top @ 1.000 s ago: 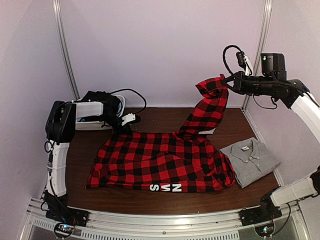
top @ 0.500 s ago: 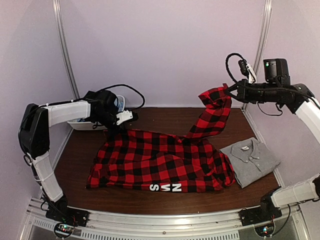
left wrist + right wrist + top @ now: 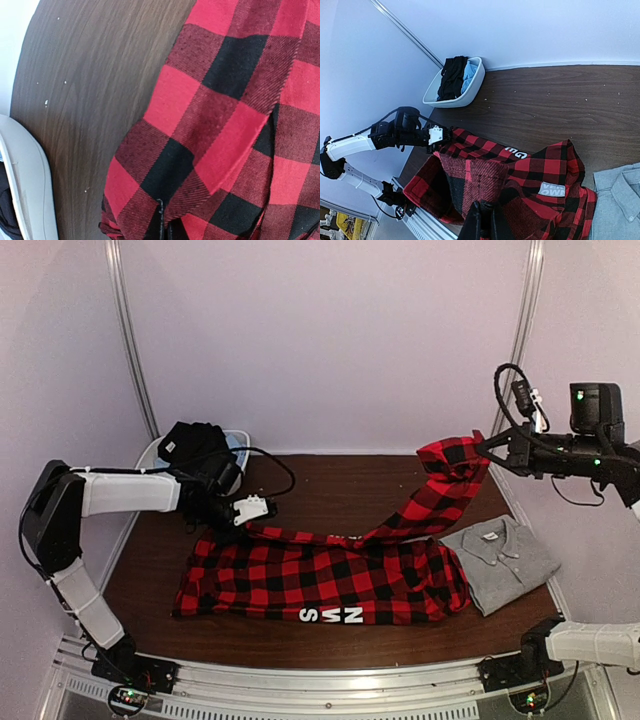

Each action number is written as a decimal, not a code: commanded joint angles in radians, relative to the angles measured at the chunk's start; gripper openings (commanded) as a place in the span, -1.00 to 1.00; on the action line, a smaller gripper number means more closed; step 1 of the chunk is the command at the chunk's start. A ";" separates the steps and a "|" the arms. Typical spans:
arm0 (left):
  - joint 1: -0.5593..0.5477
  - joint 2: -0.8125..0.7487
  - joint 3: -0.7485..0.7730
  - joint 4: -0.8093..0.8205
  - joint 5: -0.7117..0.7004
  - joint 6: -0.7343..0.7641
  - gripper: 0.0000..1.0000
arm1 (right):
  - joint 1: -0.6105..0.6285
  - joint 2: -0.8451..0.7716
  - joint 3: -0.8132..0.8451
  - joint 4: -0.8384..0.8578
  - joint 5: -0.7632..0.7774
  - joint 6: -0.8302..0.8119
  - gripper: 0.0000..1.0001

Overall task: Fold and stack the long sleeve shirts
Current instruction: Fold the 1/3-folded shirt at the center of the board.

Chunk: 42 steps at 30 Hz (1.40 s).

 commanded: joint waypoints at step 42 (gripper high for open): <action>-0.105 -0.027 -0.168 -0.138 -0.406 -0.135 -0.73 | 0.010 -0.012 -0.134 -0.112 0.057 0.017 -1.00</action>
